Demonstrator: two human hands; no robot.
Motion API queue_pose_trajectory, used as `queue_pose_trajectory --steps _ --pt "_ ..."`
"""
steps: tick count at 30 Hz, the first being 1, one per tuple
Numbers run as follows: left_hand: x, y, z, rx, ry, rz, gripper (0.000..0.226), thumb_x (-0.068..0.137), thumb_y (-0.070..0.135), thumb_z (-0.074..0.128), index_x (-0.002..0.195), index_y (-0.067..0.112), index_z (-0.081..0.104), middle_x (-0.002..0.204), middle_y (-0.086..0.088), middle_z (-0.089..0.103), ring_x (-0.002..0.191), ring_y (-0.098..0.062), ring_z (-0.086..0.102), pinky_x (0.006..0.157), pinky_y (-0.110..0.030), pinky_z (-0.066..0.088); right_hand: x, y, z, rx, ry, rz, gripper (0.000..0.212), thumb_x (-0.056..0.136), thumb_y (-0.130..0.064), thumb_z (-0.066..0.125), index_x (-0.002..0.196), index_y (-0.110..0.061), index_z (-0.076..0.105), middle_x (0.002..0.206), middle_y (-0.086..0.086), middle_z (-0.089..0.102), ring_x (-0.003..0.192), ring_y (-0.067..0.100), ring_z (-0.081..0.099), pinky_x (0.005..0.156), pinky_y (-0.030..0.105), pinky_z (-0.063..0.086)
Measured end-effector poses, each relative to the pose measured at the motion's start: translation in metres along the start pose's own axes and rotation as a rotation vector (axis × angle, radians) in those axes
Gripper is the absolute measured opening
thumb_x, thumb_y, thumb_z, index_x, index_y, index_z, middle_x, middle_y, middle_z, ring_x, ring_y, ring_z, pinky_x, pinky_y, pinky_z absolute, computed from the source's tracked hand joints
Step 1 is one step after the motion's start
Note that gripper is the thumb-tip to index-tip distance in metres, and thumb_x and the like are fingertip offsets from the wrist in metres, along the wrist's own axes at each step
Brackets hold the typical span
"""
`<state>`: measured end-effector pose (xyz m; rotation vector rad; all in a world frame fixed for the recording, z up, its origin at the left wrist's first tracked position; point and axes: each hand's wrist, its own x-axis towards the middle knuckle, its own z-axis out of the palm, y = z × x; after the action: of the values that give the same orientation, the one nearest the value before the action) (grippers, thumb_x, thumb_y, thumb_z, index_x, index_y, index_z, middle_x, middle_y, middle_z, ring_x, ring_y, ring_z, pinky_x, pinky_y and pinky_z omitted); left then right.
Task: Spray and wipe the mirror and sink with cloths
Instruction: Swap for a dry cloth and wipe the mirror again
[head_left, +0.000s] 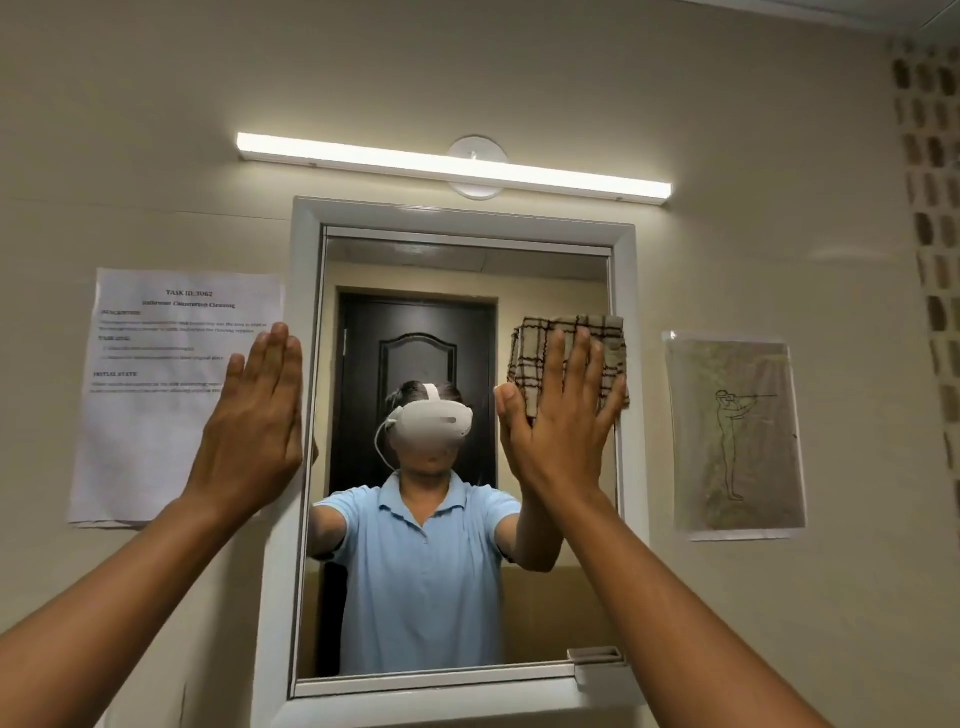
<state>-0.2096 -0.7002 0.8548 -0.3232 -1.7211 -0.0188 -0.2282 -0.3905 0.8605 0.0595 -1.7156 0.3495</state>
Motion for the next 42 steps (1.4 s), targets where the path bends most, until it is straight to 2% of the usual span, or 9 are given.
queue_pose_trajectory --steps 6,9,12,16,22,29,34,42 --pt "0.000 -0.002 0.000 0.010 -0.005 0.007 0.075 0.086 0.012 0.034 0.155 0.005 0.004 0.163 -0.015 0.002 0.152 -0.026 0.000 0.123 -0.046 0.007 -0.058 0.011 0.003 -0.056 -0.057 -0.015 0.075 0.095 -0.059 0.013 0.155 -0.017 -0.004 0.162 0.008 -0.015 0.150 0.026 -0.011 0.117 0.059 0.002" --pt "0.000 -0.002 0.000 0.017 -0.008 0.011 0.074 0.087 0.013 0.032 0.155 0.005 0.004 0.163 -0.015 0.002 0.152 -0.026 0.000 0.123 -0.047 0.008 -0.058 0.021 0.003 -0.132 -0.072 -0.075 0.072 0.096 -0.057 0.013 0.156 -0.018 0.000 0.163 0.008 -0.008 0.151 0.027 -0.004 0.115 0.061 0.009" --pt "0.000 -0.004 -0.001 0.023 -0.015 0.016 0.074 0.088 0.012 0.034 0.155 0.005 0.004 0.164 -0.015 0.001 0.152 -0.025 -0.001 0.122 -0.048 0.010 -0.045 0.014 0.005 -0.132 -0.069 -0.081 0.072 0.097 -0.058 0.014 0.156 -0.020 -0.001 0.163 0.008 -0.008 0.150 0.028 -0.005 0.115 0.064 0.007" --pt "0.001 -0.005 -0.001 0.019 -0.020 0.027 0.074 0.089 0.012 0.036 0.155 0.005 0.003 0.164 -0.014 0.000 0.152 -0.025 -0.001 0.123 -0.047 0.009 -0.011 -0.018 0.006 -0.088 -0.052 -0.085 0.074 0.097 -0.057 0.025 0.155 -0.022 -0.007 0.162 0.007 -0.016 0.149 0.027 -0.015 0.115 0.064 0.000" --pt "0.000 -0.006 -0.002 0.015 -0.032 0.027 0.073 0.089 0.011 0.036 0.155 0.004 0.006 0.164 -0.015 0.002 0.152 -0.025 0.000 0.122 -0.048 0.012 0.042 -0.085 0.015 -0.065 -0.052 -0.208 0.071 0.098 -0.055 0.023 0.154 -0.026 -0.009 0.162 0.006 -0.018 0.149 0.026 -0.017 0.115 0.062 -0.009" --pt "0.000 -0.006 -0.001 -0.014 -0.031 0.031 0.070 0.091 0.012 0.034 0.155 0.003 0.007 0.163 -0.015 0.004 0.152 -0.026 0.001 0.122 -0.048 0.012 0.065 -0.149 0.020 -0.038 -0.079 -0.353 0.066 0.100 -0.053 0.023 0.154 -0.031 -0.007 0.163 0.006 -0.014 0.149 0.025 -0.015 0.113 0.064 -0.008" --pt "0.000 -0.010 0.000 -0.012 -0.022 0.044 0.068 0.094 0.012 0.038 0.155 0.003 0.008 0.163 -0.016 0.004 0.152 -0.026 0.002 0.122 -0.048 0.012 0.049 -0.164 0.027 -0.036 -0.071 -0.423 0.066 0.099 -0.054 0.021 0.155 -0.028 -0.002 0.163 0.008 -0.010 0.150 0.027 -0.012 0.114 0.065 -0.003" --pt "-0.009 -0.001 -0.008 -0.010 -0.048 0.032 0.063 0.097 0.029 0.014 0.154 0.001 0.011 0.163 -0.015 0.006 0.152 -0.025 0.002 0.123 -0.047 0.009 -0.007 -0.156 0.035 -0.033 -0.040 -0.501 0.066 0.098 -0.050 0.029 0.156 -0.023 0.012 0.163 0.010 0.003 0.151 0.028 -0.001 0.115 0.064 0.000"
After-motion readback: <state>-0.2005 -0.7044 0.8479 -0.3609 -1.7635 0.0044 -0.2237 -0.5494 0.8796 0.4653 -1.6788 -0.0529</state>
